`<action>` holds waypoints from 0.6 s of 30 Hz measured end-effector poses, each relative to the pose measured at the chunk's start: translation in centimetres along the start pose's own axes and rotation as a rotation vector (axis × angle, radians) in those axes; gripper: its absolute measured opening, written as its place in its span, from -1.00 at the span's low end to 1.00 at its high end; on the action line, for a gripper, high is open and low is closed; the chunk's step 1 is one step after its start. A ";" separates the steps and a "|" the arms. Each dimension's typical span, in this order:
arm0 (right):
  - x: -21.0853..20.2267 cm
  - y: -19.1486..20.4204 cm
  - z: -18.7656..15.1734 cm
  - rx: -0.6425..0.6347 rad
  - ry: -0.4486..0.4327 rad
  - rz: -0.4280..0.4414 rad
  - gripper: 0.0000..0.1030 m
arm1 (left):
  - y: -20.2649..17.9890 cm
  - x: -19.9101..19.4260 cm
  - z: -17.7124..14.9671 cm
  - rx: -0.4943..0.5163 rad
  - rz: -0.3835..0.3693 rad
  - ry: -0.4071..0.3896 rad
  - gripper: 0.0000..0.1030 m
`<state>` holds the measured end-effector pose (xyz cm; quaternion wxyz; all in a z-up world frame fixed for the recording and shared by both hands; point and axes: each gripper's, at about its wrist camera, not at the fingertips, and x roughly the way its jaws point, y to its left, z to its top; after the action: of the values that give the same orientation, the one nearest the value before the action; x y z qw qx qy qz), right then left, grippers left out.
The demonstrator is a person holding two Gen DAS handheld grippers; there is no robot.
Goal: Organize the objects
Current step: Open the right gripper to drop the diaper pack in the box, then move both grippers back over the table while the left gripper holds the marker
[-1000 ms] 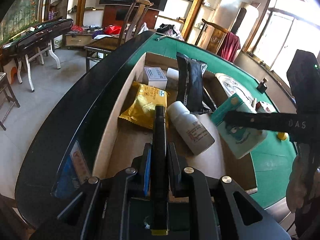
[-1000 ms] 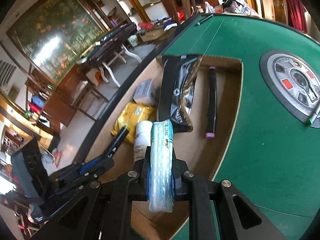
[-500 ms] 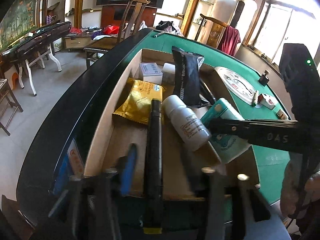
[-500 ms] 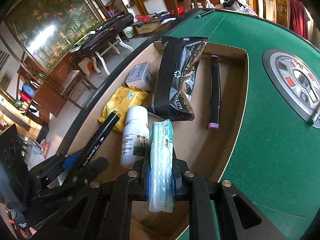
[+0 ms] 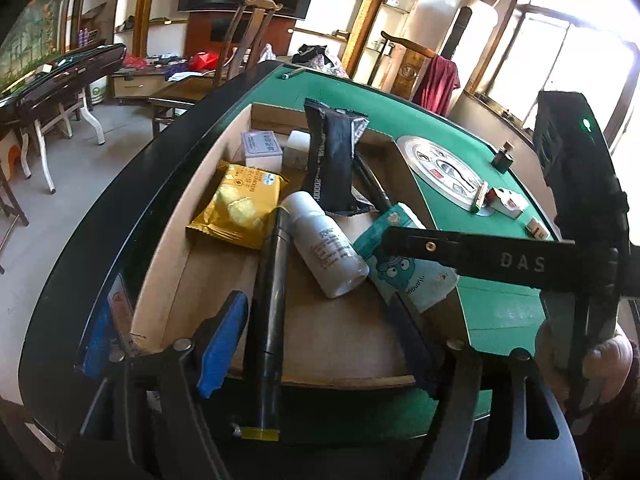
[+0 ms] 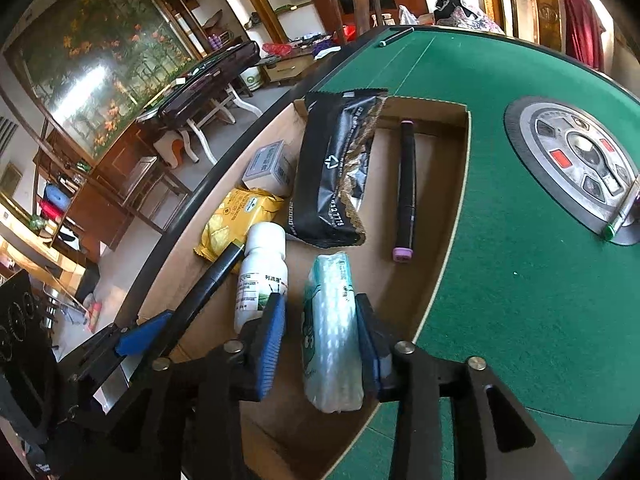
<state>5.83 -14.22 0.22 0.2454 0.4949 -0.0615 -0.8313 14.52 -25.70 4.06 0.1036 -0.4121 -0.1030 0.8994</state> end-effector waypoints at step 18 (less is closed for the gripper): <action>-6.7 -3.7 -0.4 0.082 -0.121 -0.012 0.20 | -2.6 -5.2 1.5 0.042 -0.010 -0.118 0.56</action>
<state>7.48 -7.84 4.02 0.2157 0.4537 -0.1071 -0.8580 16.96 -24.80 9.41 0.1104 -0.3553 -0.0920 0.9236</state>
